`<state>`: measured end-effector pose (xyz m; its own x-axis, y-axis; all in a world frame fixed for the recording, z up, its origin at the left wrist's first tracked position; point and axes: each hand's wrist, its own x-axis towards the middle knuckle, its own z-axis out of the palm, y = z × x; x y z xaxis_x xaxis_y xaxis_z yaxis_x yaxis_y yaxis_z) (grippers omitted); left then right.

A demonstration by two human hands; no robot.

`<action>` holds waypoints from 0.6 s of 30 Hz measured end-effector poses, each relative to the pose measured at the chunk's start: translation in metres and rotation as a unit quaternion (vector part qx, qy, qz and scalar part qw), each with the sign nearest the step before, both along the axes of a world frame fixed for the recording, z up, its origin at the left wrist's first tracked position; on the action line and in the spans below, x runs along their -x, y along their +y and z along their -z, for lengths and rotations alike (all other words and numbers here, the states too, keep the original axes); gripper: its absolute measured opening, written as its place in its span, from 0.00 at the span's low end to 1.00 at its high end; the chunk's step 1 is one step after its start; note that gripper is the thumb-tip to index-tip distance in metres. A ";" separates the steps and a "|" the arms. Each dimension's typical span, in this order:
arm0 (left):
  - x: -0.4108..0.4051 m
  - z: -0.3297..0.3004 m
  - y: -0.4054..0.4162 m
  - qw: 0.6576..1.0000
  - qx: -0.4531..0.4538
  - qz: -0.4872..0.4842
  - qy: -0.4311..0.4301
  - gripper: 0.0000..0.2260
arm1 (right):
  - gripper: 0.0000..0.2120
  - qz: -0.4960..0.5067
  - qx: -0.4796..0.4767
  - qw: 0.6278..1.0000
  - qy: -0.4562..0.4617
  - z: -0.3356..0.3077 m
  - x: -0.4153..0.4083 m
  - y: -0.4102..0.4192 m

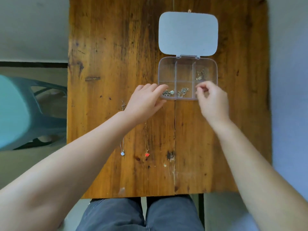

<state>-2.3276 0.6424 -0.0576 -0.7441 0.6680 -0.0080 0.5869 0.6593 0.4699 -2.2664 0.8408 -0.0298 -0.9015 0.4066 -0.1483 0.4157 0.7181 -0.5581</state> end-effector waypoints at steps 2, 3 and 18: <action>-0.005 0.002 0.011 1.000 0.014 -0.026 -0.007 0.11 | 0.11 -0.067 -0.103 0.992 -0.037 -0.003 0.040 0.034; -0.007 0.003 0.014 0.999 0.020 -0.042 -0.007 0.10 | 0.11 -0.111 -0.154 0.978 -0.084 -0.002 0.057 0.044; -0.017 -0.003 0.025 0.993 0.035 -0.115 0.004 0.08 | 0.04 -0.291 -0.231 0.881 -0.293 -0.008 0.113 0.044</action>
<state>-2.3104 0.6671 -0.0551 -0.8773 0.4782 -0.0416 0.4206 0.8076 0.4134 -2.3798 0.8846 -0.0213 -0.8014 0.0402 -0.5968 0.0218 0.9990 0.0380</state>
